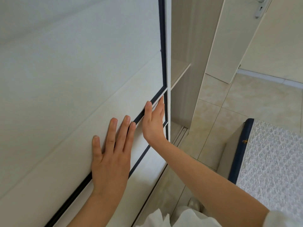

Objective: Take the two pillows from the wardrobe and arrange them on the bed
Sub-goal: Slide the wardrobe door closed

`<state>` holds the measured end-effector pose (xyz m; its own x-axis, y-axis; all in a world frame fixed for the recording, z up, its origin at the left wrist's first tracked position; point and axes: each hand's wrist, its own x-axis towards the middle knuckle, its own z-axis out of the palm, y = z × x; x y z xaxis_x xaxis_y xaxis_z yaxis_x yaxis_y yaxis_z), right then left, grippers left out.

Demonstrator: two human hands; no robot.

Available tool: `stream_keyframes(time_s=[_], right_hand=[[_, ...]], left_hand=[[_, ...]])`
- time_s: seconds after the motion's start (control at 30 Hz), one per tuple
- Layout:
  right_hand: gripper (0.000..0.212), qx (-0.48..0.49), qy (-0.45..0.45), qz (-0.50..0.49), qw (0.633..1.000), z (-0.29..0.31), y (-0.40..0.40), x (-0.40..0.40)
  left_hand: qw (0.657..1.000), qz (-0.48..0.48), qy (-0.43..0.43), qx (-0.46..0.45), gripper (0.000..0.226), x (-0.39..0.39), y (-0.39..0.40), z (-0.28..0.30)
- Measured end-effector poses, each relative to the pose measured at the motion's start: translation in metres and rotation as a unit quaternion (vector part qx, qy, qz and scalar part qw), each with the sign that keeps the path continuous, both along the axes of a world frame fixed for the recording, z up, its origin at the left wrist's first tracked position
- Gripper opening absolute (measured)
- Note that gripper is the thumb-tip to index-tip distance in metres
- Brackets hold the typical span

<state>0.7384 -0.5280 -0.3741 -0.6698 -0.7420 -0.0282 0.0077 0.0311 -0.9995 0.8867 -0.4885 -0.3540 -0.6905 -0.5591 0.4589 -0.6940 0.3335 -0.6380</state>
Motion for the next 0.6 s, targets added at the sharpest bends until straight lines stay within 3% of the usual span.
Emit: stream_keyframes(time_s=[0.6], right_hand=[[0.07,0.016,-0.018,0.016,1.0,0.004,-0.064,-0.176]], left_hand=[[0.999,0.008,-0.032,-0.006,0.077,-0.173,-0.068,0.004]])
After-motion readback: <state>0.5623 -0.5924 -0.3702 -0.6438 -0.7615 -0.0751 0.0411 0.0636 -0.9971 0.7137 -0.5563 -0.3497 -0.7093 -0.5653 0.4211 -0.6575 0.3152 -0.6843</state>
